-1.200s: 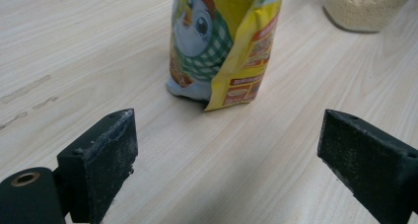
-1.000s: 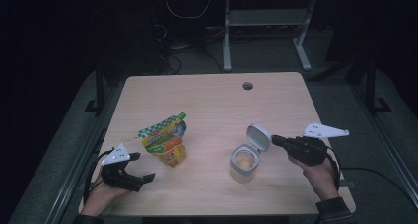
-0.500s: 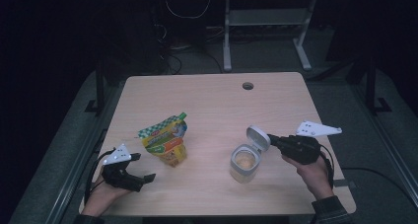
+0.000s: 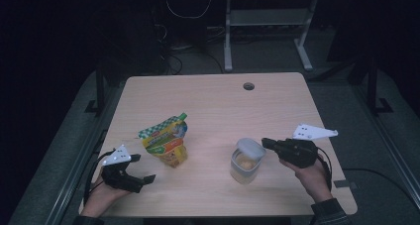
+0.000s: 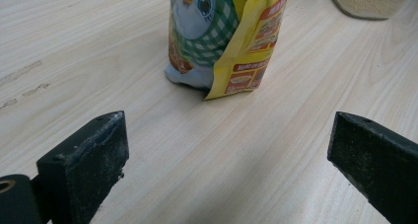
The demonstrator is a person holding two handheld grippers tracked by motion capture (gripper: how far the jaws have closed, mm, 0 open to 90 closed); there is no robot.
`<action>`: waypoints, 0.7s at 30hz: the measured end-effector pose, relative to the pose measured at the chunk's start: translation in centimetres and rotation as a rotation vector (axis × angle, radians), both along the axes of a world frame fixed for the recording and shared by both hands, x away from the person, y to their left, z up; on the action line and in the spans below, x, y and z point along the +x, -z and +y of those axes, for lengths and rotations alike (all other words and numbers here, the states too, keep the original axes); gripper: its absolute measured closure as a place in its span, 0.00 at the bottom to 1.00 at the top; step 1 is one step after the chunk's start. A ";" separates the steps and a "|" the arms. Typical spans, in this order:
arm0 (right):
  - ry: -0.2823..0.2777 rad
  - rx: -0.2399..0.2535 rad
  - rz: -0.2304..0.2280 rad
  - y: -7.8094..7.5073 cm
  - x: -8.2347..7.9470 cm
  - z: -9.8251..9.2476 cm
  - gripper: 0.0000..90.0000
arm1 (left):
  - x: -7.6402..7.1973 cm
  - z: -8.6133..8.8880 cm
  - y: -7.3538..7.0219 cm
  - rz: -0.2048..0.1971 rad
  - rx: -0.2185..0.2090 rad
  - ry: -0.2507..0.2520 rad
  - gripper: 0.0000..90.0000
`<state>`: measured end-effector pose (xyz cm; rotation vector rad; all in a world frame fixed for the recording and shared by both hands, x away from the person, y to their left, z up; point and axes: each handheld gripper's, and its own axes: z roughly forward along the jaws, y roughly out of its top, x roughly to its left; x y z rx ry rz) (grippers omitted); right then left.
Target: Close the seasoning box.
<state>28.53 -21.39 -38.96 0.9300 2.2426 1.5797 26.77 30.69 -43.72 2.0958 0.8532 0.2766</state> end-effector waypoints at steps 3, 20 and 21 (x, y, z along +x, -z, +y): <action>0.017 0.007 -0.002 0.0 0.0 -0.6 1.00 | 0.0 -0.1 0.1 0.000 0.001 -0.002 0.02; 0.147 -0.016 0.026 0.9 -0.1 -3.2 0.72 | 0.0 0.0 0.2 -0.001 -0.003 0.009 0.02; 0.150 -0.020 0.030 1.0 -0.2 -3.3 0.70 | 0.0 0.0 0.2 -0.005 -0.005 0.010 0.02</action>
